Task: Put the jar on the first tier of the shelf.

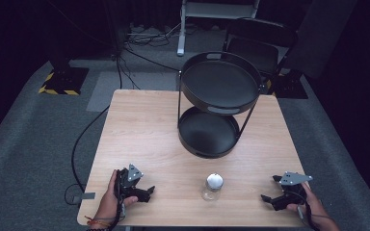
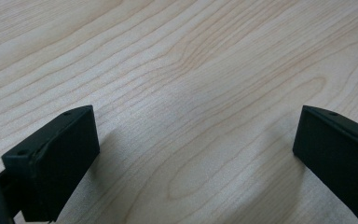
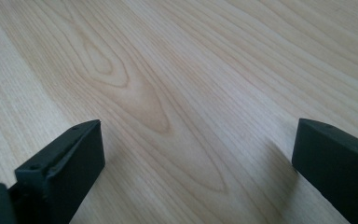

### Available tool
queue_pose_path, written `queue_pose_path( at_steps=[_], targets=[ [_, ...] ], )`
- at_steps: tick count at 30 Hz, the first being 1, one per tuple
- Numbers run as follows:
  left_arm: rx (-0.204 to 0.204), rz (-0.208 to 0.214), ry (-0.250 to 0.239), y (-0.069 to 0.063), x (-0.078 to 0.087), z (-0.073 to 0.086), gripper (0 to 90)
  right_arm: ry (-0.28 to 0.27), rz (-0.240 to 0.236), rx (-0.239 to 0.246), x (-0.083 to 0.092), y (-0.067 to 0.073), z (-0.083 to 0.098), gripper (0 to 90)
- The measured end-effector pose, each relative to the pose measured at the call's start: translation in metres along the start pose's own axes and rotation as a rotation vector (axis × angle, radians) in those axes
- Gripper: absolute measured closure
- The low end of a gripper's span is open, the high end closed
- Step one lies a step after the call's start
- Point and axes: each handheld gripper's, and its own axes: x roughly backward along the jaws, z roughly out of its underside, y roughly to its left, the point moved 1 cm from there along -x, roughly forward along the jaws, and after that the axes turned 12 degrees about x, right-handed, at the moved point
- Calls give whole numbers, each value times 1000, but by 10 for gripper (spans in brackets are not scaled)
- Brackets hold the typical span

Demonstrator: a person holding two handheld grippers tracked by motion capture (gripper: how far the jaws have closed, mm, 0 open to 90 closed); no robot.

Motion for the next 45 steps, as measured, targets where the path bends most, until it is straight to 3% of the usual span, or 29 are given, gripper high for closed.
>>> queue_pose_path(
  at_steps=[13, 23, 45],
  targets=[
    [0, 1, 0, 0, 0, 0, 0, -65, -29, 48, 0, 10, -30, 25],
    [0, 0, 0, 0, 0, 0, 0, -74, -57, 99, -5, 19, -53, 31],
    [0, 0, 0, 0, 0, 0, 0, -115, -174, 214, -40, 49, -113, 47]
  ],
)
